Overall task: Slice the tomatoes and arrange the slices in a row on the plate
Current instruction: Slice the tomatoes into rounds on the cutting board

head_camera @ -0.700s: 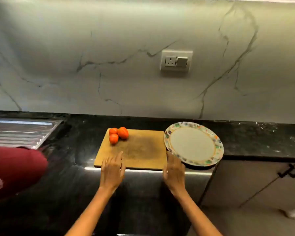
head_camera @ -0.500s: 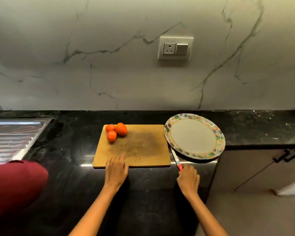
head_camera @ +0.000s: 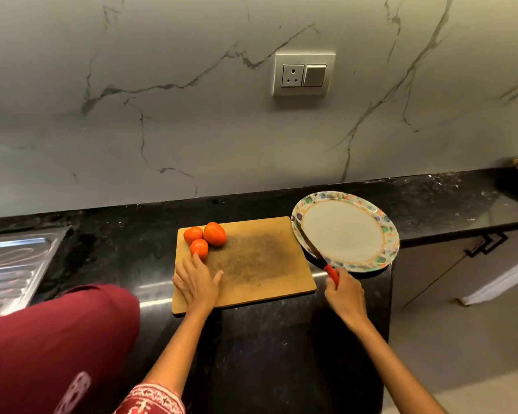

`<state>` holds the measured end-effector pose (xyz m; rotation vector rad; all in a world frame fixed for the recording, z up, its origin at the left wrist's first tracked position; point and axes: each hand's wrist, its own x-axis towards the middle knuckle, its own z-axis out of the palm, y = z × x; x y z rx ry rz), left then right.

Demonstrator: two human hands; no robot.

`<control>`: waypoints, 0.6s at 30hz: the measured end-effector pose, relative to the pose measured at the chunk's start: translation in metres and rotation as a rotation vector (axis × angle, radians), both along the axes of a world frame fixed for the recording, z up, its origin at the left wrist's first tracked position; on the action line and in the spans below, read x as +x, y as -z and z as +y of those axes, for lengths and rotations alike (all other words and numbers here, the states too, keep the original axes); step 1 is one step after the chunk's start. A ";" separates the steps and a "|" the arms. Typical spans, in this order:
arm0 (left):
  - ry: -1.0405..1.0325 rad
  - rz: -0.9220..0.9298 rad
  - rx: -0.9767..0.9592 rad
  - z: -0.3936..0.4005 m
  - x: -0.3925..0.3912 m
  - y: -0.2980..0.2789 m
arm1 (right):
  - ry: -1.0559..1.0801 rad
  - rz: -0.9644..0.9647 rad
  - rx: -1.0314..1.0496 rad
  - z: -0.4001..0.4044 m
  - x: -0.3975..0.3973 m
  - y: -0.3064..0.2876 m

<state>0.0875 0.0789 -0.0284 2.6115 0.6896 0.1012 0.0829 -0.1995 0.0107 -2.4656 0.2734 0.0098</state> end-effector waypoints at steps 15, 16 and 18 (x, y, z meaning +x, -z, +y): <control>-0.256 0.132 -0.192 0.008 0.010 0.007 | -0.458 -0.087 -0.274 0.019 0.045 0.046; -0.260 0.132 -0.190 0.006 0.009 0.007 | -0.468 -0.077 -0.276 0.016 0.046 0.045; -0.265 0.129 -0.189 0.001 0.007 0.007 | -0.483 -0.062 -0.271 0.011 0.050 0.044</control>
